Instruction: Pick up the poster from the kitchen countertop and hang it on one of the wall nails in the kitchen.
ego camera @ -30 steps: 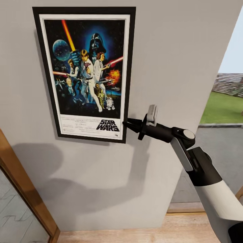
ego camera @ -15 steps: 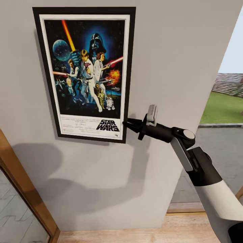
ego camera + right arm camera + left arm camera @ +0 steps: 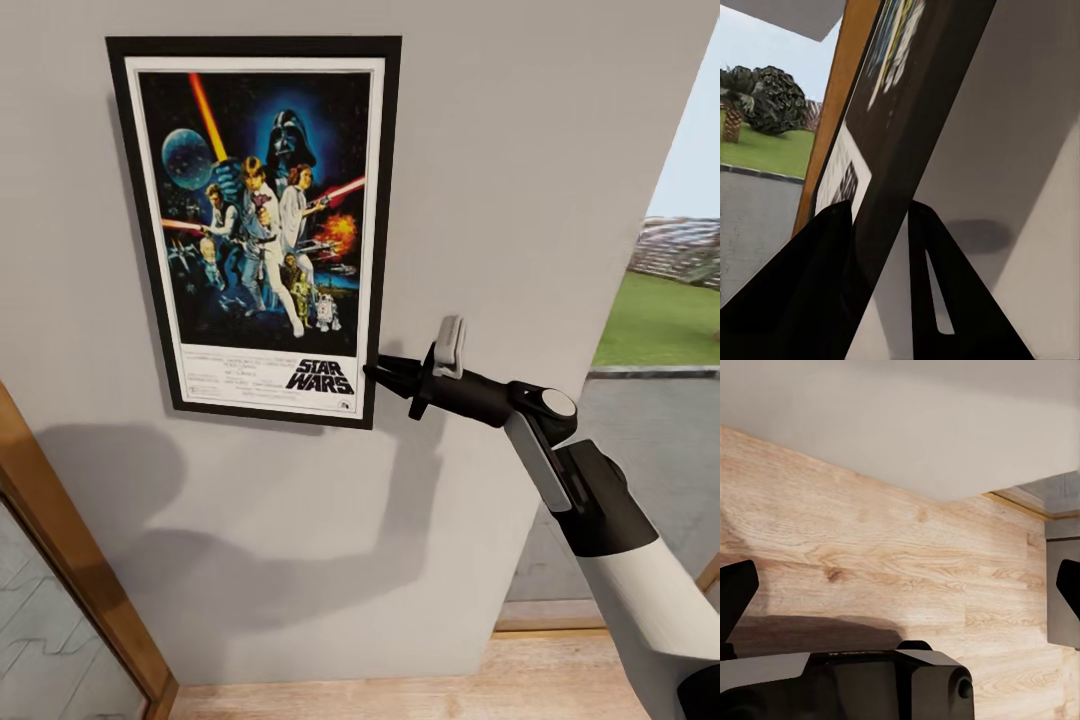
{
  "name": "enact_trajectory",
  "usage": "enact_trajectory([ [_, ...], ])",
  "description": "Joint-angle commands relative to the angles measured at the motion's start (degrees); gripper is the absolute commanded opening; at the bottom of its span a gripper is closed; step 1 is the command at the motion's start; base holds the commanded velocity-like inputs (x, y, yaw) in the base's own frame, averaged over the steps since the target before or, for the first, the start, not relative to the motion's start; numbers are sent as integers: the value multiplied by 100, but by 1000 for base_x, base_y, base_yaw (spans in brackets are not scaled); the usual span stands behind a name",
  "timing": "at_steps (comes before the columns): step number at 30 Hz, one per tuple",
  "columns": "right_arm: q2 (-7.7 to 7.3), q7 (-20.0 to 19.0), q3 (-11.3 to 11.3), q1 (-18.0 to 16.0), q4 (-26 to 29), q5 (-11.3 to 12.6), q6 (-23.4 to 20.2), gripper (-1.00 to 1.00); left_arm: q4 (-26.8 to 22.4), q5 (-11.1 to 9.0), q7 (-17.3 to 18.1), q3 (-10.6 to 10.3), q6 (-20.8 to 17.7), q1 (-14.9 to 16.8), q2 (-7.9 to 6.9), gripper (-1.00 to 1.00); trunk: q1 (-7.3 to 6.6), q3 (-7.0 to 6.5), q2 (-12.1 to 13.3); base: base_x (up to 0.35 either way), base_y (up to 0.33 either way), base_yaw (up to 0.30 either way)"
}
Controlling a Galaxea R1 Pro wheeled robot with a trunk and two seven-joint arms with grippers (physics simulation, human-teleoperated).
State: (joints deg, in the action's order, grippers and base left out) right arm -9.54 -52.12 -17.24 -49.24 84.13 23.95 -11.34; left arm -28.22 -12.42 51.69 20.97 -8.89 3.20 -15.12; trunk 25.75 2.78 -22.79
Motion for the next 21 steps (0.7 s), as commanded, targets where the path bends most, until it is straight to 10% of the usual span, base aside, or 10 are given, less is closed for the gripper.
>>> enact_trajectory([
  [1,-4,-2,-7,-7,-1,65,-61,-100,0,-32,25,12,-60,5,1,100,4,13,-13,0,0,0],
  [21,-4,-1,-7,-6,1,65,-61,-100,0,-32,25,12,-60,5,1,100,4,13,-13,65,0,0],
])
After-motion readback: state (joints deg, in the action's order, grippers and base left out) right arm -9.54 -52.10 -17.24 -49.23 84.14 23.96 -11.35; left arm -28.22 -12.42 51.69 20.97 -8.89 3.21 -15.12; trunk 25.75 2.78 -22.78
